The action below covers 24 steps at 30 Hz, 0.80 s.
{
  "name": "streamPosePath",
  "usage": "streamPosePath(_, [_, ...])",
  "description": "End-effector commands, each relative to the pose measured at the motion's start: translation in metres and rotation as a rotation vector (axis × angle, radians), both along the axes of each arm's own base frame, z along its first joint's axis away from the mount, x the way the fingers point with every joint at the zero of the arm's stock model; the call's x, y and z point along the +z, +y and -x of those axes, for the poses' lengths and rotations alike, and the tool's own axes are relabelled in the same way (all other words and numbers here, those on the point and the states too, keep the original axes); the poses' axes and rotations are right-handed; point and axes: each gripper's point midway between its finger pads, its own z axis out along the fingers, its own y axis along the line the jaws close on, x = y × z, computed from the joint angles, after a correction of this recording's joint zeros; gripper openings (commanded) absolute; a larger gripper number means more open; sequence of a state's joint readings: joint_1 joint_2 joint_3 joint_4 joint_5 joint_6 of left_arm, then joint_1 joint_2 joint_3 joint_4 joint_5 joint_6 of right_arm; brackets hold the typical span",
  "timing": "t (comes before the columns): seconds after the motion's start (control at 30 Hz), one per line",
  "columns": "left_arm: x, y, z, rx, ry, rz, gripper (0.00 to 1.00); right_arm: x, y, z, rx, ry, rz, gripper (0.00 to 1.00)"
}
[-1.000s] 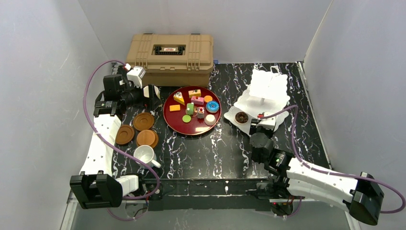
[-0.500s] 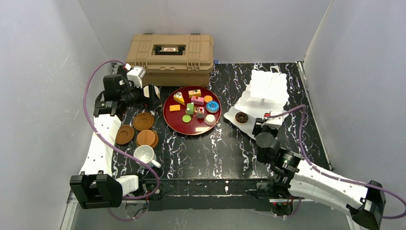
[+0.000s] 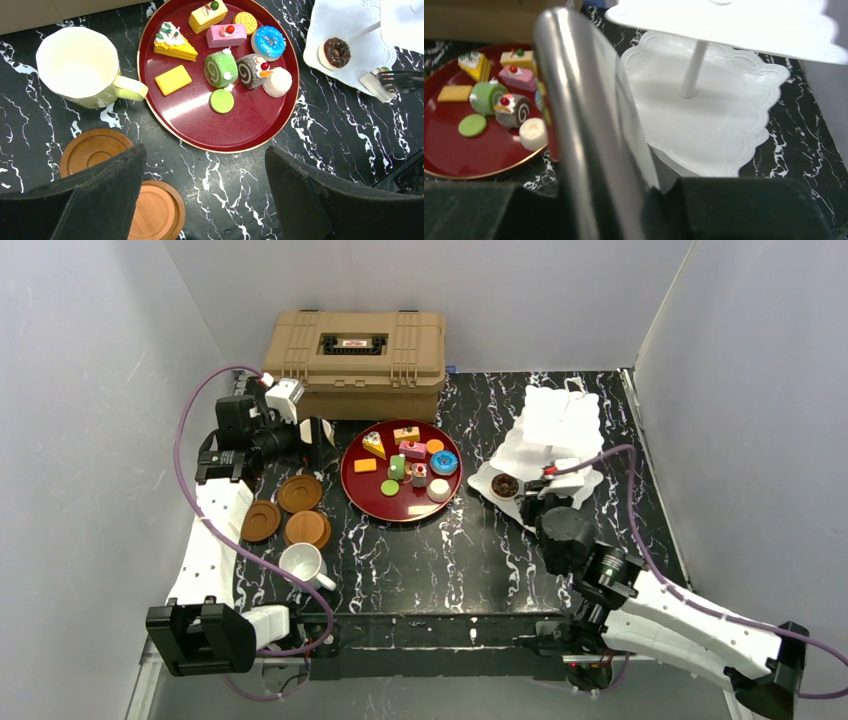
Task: Serve the afternoon tea
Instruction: Place the desert on the desert table, then pick up the desert from the tray.
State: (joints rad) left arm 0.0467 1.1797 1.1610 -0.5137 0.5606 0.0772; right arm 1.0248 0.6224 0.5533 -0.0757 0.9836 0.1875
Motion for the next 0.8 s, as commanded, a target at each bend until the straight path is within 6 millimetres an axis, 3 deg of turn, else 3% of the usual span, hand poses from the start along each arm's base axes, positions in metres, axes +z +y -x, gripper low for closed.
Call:
streamPosePath(0.0, [0.020,-0.003,0.006,-0.018,-0.045,0.011,0.87,0.015,0.041,-0.009,0.121,-0.035,-0.068,0.33])
streamPosePath(0.3, [0.017,-0.002,0.006,-0.019,-0.036,0.003,0.86,0.027,0.134,-0.039,0.277,-0.071,-0.128,0.31])
streamPosePath(0.47, [0.016,-0.003,0.006,-0.018,-0.029,0.010,0.86,0.036,0.181,-0.063,0.301,-0.098,-0.143,0.47])
streamPosePath(0.57, [0.016,-0.003,0.005,-0.017,-0.034,0.007,0.86,0.039,0.203,-0.078,0.300,-0.116,-0.158,0.52])
streamPosePath(0.77, [0.016,-0.002,0.006,-0.017,-0.039,0.002,0.86,0.024,0.230,-0.098,0.281,-0.114,-0.133,0.57])
